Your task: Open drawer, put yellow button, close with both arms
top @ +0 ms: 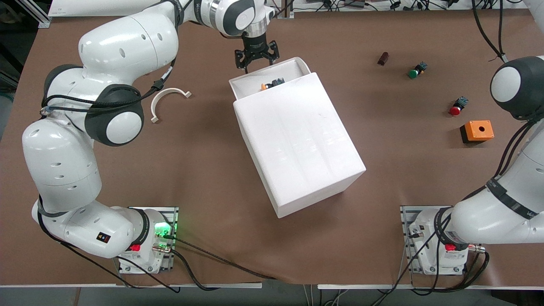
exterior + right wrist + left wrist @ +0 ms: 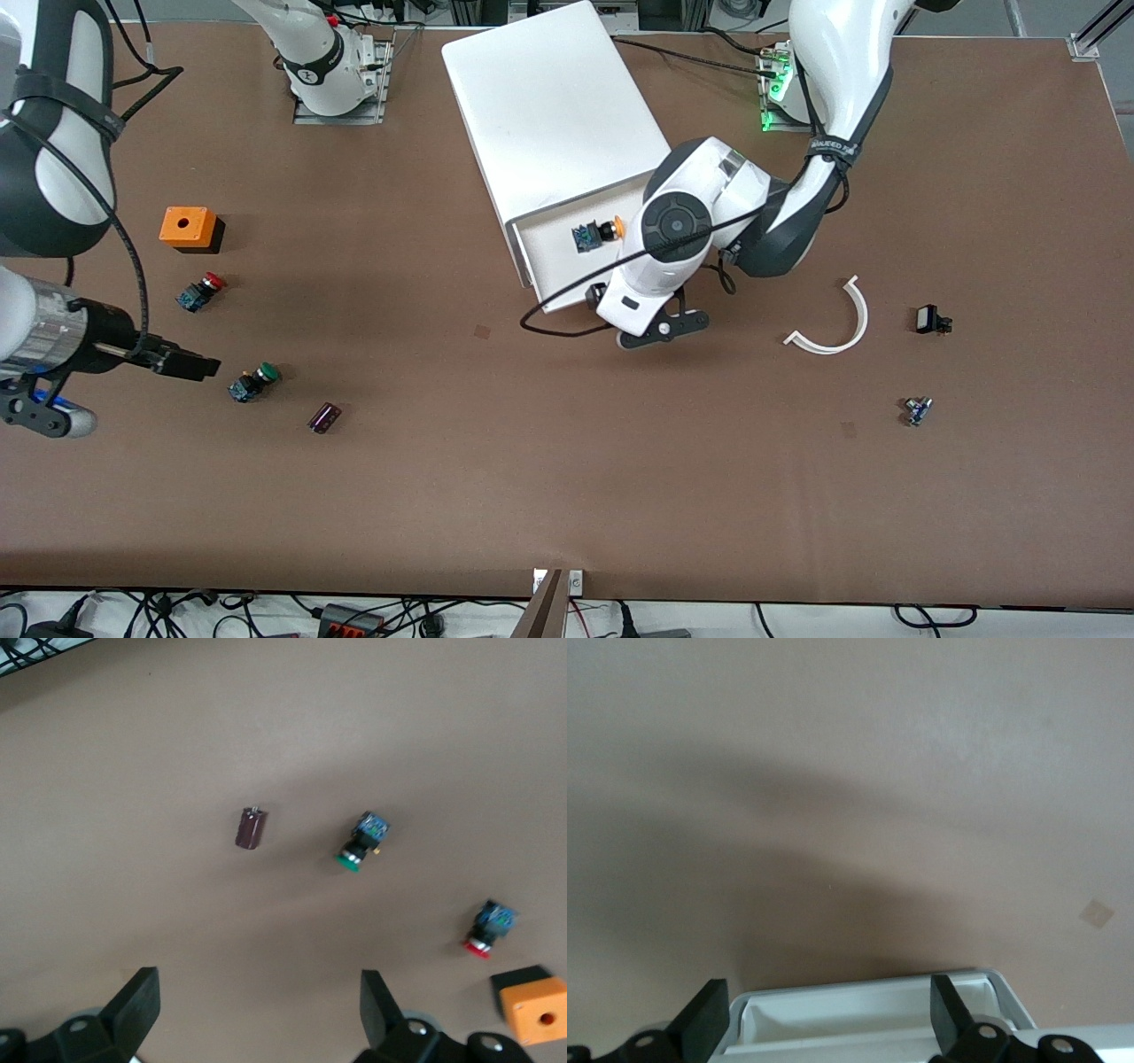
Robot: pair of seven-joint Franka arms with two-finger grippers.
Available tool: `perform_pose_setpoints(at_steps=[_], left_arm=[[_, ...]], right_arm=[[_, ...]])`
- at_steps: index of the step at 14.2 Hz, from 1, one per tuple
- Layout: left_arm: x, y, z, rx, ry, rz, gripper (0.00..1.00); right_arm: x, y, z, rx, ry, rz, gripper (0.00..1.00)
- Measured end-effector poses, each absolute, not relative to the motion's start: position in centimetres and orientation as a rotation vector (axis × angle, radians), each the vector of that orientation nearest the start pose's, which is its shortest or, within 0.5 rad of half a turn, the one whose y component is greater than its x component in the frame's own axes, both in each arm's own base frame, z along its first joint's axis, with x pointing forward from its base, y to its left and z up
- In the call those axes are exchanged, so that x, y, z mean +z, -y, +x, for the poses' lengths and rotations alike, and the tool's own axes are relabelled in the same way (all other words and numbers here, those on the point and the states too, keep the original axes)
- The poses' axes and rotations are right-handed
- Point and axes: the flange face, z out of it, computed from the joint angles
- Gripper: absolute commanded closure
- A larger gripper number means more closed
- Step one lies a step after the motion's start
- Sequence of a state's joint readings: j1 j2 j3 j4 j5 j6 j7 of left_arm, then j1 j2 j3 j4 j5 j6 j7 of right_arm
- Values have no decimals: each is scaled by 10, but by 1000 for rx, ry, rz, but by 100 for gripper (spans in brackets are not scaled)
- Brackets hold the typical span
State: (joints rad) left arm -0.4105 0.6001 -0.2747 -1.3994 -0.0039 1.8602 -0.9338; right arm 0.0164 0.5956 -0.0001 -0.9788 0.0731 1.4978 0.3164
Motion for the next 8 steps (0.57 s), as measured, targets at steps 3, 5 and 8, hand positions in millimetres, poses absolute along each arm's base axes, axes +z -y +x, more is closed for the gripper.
perform_pose_setpoints(at_steps=[3, 5, 8], left_arm=[[355, 426, 543, 391, 424, -3114, 0], [353, 432, 532, 453, 410, -3107, 0], [352, 441, 520, 504, 377, -3098, 0]], right_arm=[[539, 14, 700, 107, -307, -3060, 0], [548, 37, 695, 100, -224, -3065, 0], [555, 49, 689, 106, -178, -3103, 0]])
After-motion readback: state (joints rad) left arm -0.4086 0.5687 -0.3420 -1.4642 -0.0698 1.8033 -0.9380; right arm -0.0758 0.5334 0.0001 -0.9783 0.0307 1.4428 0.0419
